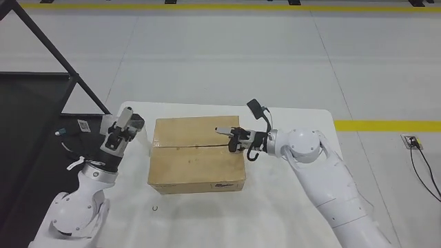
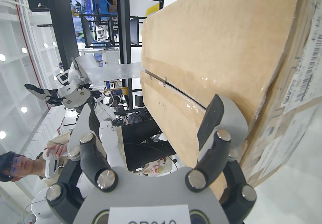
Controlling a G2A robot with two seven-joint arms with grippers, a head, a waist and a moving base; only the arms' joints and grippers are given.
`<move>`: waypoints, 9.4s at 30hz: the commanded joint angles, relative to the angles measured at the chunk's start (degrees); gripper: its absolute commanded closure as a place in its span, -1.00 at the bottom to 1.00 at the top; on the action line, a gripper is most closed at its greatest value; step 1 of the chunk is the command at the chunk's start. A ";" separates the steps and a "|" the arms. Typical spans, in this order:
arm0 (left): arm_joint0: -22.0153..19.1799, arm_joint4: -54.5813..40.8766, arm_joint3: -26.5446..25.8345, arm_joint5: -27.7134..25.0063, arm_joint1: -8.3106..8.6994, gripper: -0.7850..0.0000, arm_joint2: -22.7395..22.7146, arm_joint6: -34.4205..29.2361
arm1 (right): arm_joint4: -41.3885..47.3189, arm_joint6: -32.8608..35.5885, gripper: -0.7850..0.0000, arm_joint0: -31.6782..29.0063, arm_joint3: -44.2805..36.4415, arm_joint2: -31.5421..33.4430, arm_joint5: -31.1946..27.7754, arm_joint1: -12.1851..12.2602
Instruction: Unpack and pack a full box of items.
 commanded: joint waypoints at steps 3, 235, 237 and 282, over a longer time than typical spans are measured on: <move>-1.66 2.23 -0.06 1.88 -0.34 -1.00 2.88 -1.18 | 0.23 -0.22 -1.00 -0.62 -0.62 0.63 0.04 0.33; 4.98 11.93 3.83 -9.46 -5.89 -1.00 -22.12 -9.60 | 8.21 -4.59 -1.00 2.81 -0.94 -10.67 -6.90 4.35; 5.24 11.48 3.95 -9.55 -5.79 -1.00 -22.55 -9.55 | 8.49 -4.99 -1.00 3.68 0.27 -11.66 -6.89 3.81; 9.27 7.02 5.79 -12.02 -4.10 -1.00 -26.03 -8.58 | 19.71 -6.39 -1.00 17.69 27.69 -26.96 -14.77 -13.12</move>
